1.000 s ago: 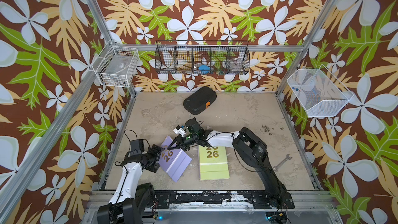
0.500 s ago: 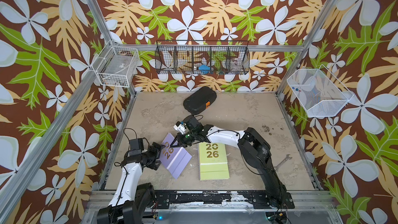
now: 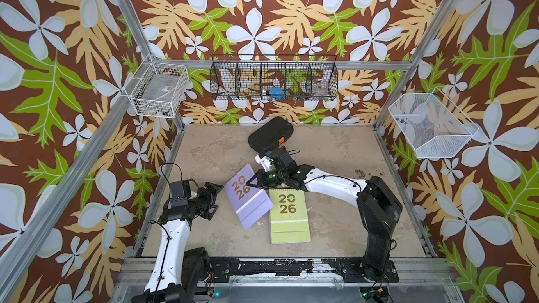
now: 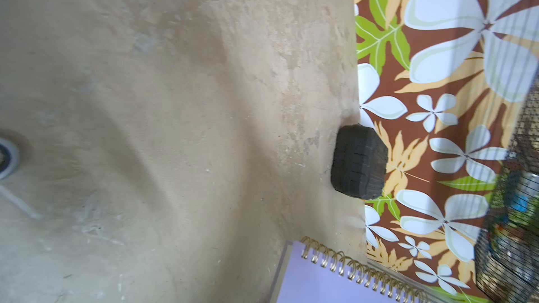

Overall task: Stack the calendars
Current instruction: Pick up the calendar at the center of the board, then place the calendar at the calendar.

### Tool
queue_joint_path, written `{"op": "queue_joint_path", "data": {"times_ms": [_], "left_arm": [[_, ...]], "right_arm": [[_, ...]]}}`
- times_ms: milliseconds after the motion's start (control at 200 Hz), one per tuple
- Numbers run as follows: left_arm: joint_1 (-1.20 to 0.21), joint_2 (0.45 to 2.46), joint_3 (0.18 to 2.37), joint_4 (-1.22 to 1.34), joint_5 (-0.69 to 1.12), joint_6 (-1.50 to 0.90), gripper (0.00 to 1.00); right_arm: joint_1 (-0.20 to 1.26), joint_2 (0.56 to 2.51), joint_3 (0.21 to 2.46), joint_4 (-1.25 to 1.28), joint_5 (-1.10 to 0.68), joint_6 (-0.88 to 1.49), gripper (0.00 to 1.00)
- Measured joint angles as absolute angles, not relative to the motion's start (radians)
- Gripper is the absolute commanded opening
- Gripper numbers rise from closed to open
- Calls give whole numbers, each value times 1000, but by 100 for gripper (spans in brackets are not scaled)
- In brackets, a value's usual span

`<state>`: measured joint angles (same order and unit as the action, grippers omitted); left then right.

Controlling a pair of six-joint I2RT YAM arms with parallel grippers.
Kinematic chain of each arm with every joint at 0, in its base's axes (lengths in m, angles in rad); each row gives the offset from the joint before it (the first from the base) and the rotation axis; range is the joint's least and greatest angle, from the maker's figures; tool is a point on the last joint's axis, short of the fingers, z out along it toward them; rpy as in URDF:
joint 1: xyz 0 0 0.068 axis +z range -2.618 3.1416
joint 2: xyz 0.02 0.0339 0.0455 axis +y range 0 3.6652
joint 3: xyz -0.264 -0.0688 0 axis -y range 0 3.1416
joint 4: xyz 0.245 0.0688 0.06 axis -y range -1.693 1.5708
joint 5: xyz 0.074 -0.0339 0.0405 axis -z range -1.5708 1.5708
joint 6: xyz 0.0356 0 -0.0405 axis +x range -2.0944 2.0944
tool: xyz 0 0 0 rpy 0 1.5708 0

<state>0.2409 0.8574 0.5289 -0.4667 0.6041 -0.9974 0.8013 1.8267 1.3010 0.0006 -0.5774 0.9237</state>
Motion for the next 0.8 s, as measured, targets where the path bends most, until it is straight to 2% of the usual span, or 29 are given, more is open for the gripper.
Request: {"op": "queue_joint_path", "data": {"times_ms": [215,420,566,801], "left_arm": [[187,780,524,-427,618,-971,92],[22,691,429,-262,614,-1087,91],[-116,717,426,-158,585,-1131,91],[-258,772,417,-6,537,-1187,91]], "right_arm": [[726,1552,1065,46,-501,979,4],[675,1298,828,75,-443,1050,4],[665,1190,712,109,-428,1081,4],[663,1038,563,164,-385,1129,4]]}}
